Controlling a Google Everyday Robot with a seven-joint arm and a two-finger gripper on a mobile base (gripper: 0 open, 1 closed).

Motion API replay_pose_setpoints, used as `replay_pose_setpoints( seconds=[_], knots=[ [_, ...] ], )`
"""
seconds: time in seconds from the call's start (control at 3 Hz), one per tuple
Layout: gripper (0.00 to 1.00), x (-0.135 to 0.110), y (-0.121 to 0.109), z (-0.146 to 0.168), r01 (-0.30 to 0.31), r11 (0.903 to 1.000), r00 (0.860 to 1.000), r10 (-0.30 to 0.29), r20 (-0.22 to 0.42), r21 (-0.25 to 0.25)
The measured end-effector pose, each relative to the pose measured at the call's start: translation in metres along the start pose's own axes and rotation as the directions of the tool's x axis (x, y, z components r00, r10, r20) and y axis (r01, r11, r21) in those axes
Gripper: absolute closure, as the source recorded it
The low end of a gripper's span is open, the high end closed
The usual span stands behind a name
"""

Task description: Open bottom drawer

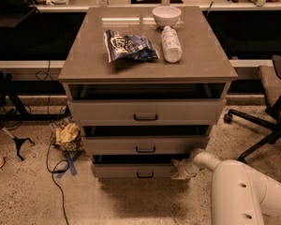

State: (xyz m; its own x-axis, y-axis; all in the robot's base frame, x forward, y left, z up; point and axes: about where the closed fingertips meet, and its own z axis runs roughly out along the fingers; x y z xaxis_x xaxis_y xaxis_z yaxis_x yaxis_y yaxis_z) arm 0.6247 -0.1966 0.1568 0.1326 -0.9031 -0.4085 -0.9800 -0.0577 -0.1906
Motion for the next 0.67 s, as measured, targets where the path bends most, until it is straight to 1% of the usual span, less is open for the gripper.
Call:
replay_pose_setpoints(
  seconds=[0.33, 0.67],
  knots=[
    [0.88, -0.0016, -0.0008, -0.0036, 0.000, 1.0000, 1.000, 0.000, 0.000, 0.000],
    [1.00, -0.0024, -0.0011, -0.0051, 0.000, 1.0000, 1.000, 0.000, 0.000, 0.000]
  ],
)
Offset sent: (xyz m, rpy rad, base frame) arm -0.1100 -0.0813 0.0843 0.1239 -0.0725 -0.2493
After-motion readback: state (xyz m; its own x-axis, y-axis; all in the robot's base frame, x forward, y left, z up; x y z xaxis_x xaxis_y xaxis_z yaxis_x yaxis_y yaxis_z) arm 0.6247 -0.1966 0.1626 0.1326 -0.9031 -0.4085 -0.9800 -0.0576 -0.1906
